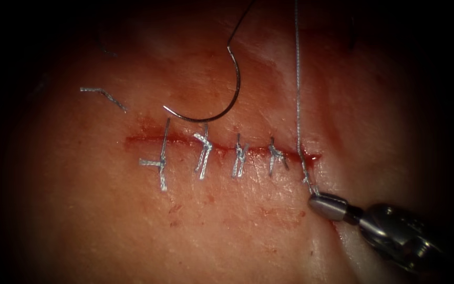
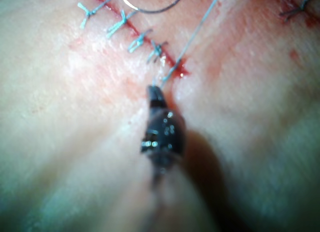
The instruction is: Wound Closure
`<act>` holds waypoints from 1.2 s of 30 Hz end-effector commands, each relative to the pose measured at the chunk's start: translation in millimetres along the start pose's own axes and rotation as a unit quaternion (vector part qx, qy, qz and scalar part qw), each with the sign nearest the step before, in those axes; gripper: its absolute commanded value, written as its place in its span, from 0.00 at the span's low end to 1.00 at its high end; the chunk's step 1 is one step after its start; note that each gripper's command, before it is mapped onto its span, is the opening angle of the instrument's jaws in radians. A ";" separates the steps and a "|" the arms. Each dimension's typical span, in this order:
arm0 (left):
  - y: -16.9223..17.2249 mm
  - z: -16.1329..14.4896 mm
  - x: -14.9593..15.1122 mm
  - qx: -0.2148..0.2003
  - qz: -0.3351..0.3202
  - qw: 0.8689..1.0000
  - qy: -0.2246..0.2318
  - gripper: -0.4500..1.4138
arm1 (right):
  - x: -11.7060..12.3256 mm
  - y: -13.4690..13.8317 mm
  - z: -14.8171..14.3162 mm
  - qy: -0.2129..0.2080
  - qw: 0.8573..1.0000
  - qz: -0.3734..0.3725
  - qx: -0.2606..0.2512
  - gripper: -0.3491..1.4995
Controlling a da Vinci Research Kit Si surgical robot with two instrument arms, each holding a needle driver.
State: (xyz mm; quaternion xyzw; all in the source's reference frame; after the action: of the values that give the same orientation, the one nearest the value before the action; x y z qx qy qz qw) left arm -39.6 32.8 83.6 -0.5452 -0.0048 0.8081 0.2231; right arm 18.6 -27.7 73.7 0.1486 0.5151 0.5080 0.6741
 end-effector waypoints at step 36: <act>-2.1 4.9 0.6 0.037 0.036 0.999 0.002 0.00 | -3.2 -5.7 0.4 -0.064 0.992 -0.076 0.073 0.00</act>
State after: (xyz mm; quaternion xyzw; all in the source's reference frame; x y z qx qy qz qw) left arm -42.7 35.4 85.4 -0.5364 0.0434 0.8152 0.2142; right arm 21.3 -32.2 71.0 0.1889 0.5153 0.4057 0.7309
